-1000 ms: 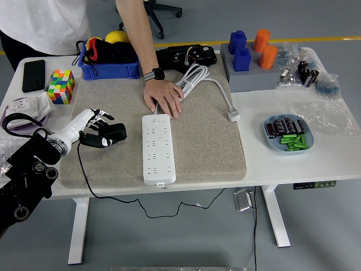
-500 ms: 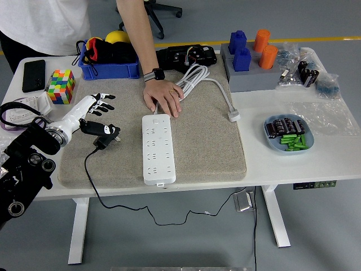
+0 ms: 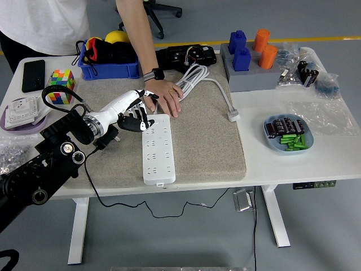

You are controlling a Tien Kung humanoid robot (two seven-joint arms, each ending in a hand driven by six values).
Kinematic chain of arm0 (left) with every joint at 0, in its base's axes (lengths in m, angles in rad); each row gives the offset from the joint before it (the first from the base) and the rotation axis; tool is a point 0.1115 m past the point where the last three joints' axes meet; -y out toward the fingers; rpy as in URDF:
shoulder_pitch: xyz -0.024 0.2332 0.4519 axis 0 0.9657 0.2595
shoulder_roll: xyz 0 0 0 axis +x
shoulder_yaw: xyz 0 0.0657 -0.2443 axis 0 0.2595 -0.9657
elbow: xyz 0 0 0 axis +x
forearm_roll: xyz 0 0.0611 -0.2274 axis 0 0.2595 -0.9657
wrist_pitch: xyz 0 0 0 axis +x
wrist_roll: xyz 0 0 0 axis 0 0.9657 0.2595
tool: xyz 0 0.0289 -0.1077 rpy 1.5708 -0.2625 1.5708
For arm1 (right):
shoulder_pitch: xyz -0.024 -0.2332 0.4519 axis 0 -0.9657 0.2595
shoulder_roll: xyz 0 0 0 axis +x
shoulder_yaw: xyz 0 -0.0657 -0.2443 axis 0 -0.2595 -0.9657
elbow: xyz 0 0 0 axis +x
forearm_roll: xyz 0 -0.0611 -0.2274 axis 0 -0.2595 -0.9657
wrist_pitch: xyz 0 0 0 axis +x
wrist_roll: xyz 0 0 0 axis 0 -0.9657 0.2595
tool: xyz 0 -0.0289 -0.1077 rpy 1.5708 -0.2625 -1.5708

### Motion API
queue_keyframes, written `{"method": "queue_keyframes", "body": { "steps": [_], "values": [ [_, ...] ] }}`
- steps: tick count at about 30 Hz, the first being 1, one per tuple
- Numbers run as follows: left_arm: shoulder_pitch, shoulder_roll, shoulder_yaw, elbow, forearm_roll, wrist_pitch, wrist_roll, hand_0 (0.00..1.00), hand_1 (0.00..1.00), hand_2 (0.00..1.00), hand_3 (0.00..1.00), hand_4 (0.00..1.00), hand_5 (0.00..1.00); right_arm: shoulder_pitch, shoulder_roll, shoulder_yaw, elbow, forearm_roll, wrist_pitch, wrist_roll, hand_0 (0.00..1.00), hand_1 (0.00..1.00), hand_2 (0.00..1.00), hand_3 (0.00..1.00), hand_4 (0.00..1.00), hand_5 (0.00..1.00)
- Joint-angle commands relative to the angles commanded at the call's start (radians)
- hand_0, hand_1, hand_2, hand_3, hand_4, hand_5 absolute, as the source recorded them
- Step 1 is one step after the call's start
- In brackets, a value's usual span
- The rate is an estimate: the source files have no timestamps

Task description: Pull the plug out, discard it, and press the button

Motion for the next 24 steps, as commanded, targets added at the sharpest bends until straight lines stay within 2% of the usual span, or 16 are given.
{"method": "queue_keyframes", "body": {
  "steps": [10, 11, 12, 17, 24],
  "values": [
    [-0.094, -0.031, 0.122, 0.103, 0.016, -0.05, 0.087, 0.057, 0.053, 0.122, 0.788, 0.045, 0.002, 0.003, -0.001, -0.003, 0.0, 0.003, 0.0, 0.0, 0.756, 0.705, 0.717, 0.728, 0.774, 0.645],
    [-0.1, -0.035, 0.128, 0.114, 0.02, -0.054, 0.093, 0.057, 0.053, 0.122, 0.788, 0.045, 0.002, 0.003, -0.001, -0.003, 0.0, 0.003, 0.0, 0.0, 0.756, 0.705, 0.717, 0.728, 0.774, 0.645],
    [-0.103, -0.037, 0.132, 0.122, 0.023, -0.056, 0.097, 0.056, 0.051, 0.121, 0.79, 0.002, 0.002, 0.003, 0.0, -0.002, 0.0, 0.003, 0.0, 0.0, 0.756, 0.705, 0.717, 0.728, 0.774, 0.645],
    [-0.126, -0.051, 0.152, 0.169, 0.032, -0.063, 0.121, 0.056, 0.051, 0.121, 0.79, 0.002, 0.002, 0.003, -0.001, -0.002, 0.0, 0.004, 0.0, 0.0, 0.756, 0.705, 0.717, 0.728, 0.774, 0.645],
    [-0.15, -0.064, 0.161, 0.207, 0.044, -0.068, 0.134, 0.052, 0.045, 0.122, 0.787, 0.002, 0.002, 0.002, -0.001, -0.005, 0.0, 0.005, 0.0, 0.0, 0.756, 0.705, 0.717, 0.728, 0.774, 0.646]
  ]
}}
